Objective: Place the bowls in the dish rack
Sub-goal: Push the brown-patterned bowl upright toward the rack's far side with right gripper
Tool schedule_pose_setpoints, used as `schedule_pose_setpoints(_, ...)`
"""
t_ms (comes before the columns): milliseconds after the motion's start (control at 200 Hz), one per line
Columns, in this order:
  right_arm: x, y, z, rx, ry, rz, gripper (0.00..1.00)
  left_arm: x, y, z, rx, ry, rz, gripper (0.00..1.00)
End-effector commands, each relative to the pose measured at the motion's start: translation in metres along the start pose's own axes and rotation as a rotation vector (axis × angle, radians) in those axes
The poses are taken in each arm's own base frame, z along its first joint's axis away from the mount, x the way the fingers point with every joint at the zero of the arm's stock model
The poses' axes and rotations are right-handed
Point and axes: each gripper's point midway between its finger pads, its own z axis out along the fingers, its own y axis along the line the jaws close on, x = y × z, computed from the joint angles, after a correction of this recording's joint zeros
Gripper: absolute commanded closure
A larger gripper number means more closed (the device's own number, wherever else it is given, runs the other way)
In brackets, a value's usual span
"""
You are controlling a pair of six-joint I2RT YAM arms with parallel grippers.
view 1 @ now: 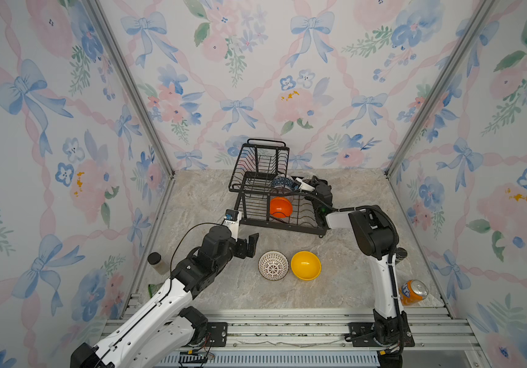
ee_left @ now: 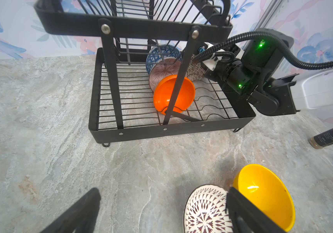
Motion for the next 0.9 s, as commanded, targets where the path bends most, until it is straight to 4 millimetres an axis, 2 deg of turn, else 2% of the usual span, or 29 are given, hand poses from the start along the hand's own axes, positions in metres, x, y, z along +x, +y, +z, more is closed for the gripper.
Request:
schedule_pose_setpoints(0,-0.019,-0.029,-0.006,0.042,-0.039,0.032,0.62,0.004,0.003,-0.002,0.001,0.006,0.000,0.02)
schedule_pose_setpoints(55,-0.020,-0.031,-0.007,0.046,-0.041,0.033,0.54,0.005,0.003,-0.002,0.000,0.006,0.000,0.02)
schedule_pose_setpoints(185,-0.024,-0.038,-0.012,0.053,-0.053,0.039,0.23,0.006,0.004,-0.001,-0.003,0.006,-0.001,0.02)
schedule_pose_setpoints(255,-0.026,-0.042,-0.016,0.058,-0.063,0.045,0.00,0.007,0.004,-0.001,-0.003,0.009,-0.003,0.02)
schedule_pose_setpoints(295,-0.026,-0.044,-0.018,0.061,-0.066,0.049,0.03,0.008,0.005,-0.001,-0.005,0.011,-0.003,0.02)
schedule_pose_setpoints(560,-0.028,-0.062,-0.036,0.104,-0.056,0.095,0.03,0.015,0.006,0.000,-0.004,0.023,-0.012,0.02)
schedule_pose_setpoints(785,-0.031,-0.084,-0.067,0.122,-0.031,0.229,0.03,0.028,0.003,0.006,0.016,0.065,-0.027,0.02)
schedule_pose_setpoints(895,-0.035,-0.084,-0.088,0.062,-0.011,0.340,0.03,0.039,0.007,0.010,-0.003,0.091,-0.039,0.02)
